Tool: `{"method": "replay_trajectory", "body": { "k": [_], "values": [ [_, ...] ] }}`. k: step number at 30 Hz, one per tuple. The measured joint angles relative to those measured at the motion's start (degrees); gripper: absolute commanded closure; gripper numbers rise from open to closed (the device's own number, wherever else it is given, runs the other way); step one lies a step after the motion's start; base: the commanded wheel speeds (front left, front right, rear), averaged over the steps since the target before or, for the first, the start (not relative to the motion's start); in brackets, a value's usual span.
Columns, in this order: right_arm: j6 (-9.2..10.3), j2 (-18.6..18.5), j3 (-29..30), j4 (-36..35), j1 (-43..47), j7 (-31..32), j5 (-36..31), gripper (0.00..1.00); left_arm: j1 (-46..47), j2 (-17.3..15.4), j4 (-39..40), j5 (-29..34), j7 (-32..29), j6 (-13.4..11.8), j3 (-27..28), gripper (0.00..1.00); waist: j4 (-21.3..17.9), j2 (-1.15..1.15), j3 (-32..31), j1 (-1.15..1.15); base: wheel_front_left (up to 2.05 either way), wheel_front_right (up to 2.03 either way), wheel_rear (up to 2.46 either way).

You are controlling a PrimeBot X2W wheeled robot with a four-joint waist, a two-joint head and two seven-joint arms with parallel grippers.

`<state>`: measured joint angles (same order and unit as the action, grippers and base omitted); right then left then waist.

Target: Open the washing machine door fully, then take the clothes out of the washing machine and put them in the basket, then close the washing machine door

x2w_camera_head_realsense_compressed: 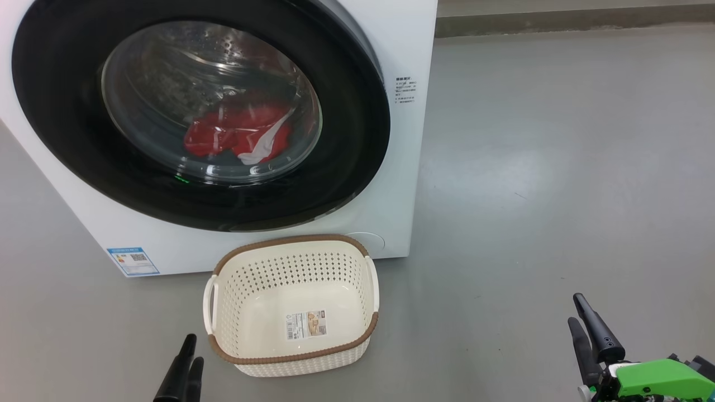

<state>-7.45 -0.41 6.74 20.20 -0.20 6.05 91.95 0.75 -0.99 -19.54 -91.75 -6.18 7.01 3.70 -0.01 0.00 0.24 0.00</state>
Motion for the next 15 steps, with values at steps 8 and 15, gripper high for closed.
{"method": "replay_trajectory", "body": {
  "k": [8, 15],
  "values": [
    [0.00, 0.1, -1.2, 0.1, -0.1, -1.1, 0.0, 0.00, 0.5, 0.0, -0.1, 0.0, 1.1, 0.0, -1.5, 0.00, 0.0, 0.00, -0.1, 0.02, 0.00, 0.00, 0.00],
    [0.00, 0.0, -2.4, 0.1, -0.6, -2.4, -0.8, 0.00, 1.5, -0.1, -0.3, 0.6, 2.3, 0.0, -2.8, 0.00, 0.0, 0.00, 0.1, 0.01, 0.00, 0.00, 0.00]
  ]
}}
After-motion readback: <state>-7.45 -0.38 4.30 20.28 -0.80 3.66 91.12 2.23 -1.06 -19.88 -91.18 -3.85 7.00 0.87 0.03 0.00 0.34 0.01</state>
